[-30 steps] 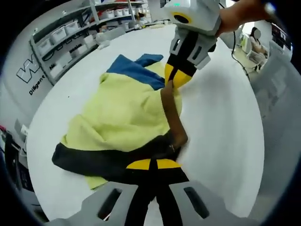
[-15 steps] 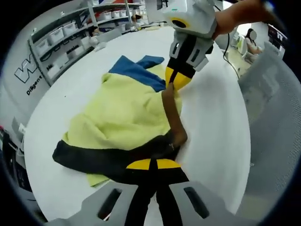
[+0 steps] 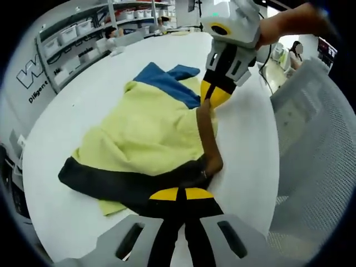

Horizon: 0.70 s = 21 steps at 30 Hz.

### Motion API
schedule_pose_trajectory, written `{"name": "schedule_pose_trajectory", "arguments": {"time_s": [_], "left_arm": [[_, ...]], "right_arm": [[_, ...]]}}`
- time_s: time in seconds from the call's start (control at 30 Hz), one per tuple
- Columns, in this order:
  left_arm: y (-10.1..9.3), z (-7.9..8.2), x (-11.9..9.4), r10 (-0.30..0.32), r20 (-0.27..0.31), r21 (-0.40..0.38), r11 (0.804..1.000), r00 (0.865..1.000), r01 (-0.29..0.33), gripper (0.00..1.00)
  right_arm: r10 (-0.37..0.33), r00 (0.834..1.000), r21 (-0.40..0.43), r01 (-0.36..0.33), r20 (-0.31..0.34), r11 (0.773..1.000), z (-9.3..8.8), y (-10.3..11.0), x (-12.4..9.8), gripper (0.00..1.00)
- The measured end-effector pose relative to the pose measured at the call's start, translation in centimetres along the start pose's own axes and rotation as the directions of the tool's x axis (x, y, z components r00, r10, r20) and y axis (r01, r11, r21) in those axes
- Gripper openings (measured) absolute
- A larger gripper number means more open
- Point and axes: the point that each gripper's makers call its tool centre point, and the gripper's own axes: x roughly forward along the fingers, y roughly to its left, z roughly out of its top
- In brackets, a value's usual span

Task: Fold the garment on the visible template until the final outline fits inside the template.

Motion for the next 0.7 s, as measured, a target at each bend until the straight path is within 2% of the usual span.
{"name": "schedule_pose_trajectory", "arguments": {"time_s": [0.6, 0.7], "left_arm": [[-3.2, -1.7, -2.1, -0.064, -0.023, -0.051, 0.997, 0.998, 0.063, 0.03], [-3.8, -1.8, -2.7, -0.084, -0.021, -0.085, 0.993, 0.996, 0.082, 0.03]], "right_arm": [[0.089, 0.996, 0.024, -0.089, 0.003, 0.996, -0.9, 4.7, -1.6, 0.00], [0.112, 0.994, 0.036, -0.112, 0.006, 0.993, -0.9, 5.7, -2.1, 0.00]]}}
